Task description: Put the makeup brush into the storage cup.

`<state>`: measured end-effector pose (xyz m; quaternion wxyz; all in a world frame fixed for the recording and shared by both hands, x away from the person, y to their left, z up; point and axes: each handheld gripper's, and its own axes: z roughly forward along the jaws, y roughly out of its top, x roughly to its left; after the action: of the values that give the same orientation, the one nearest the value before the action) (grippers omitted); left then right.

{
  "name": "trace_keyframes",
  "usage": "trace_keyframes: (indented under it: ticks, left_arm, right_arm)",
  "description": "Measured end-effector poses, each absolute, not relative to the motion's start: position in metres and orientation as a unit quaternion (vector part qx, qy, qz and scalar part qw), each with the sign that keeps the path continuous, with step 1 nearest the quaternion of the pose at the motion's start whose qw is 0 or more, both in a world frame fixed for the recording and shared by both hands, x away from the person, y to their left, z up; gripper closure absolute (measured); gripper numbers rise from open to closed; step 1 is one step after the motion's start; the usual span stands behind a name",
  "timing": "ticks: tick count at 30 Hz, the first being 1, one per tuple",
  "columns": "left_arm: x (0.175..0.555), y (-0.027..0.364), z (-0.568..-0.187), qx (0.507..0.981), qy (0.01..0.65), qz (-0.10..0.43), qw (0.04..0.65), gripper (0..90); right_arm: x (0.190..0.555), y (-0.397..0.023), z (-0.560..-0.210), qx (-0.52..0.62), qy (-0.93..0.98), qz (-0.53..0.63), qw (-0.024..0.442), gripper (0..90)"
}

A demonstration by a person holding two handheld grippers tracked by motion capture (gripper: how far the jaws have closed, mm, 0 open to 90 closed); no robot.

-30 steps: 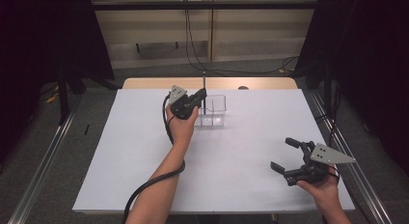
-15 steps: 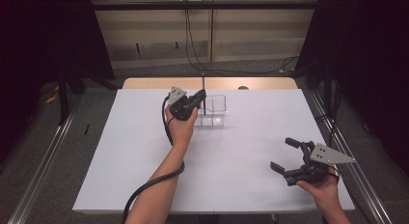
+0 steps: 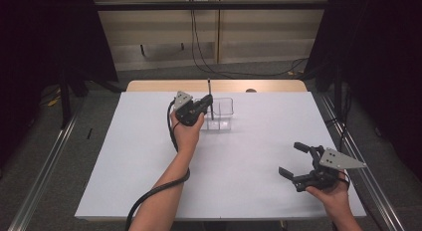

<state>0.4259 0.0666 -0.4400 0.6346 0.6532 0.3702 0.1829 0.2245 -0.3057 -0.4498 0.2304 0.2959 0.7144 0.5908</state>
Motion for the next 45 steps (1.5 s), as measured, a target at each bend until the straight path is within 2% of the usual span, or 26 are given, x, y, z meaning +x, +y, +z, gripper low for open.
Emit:
trace_keyframes:
  ticks: [3, 11, 45]
  left_arm:
    - [0.4257, 0.0657, -0.4398, 0.654, 0.372, 0.182, 0.633, 82.7]
    - [0.424, 0.0642, -0.4386, 0.653, 0.368, 0.176, 0.638, 70.9]
    - [0.419, 0.0574, -0.4318, 0.666, 0.316, 0.146, 0.66, 32.5]
  right_arm:
    - [0.2246, -0.3053, -0.4498, 0.295, 0.715, 0.591, 0.23, 0.0]
    - [0.2242, -0.3041, -0.4495, 0.291, 0.717, 0.59, 0.231, 0.0]
    - [0.2245, -0.3033, -0.45, 0.293, 0.717, 0.59, 0.229, 0.0]
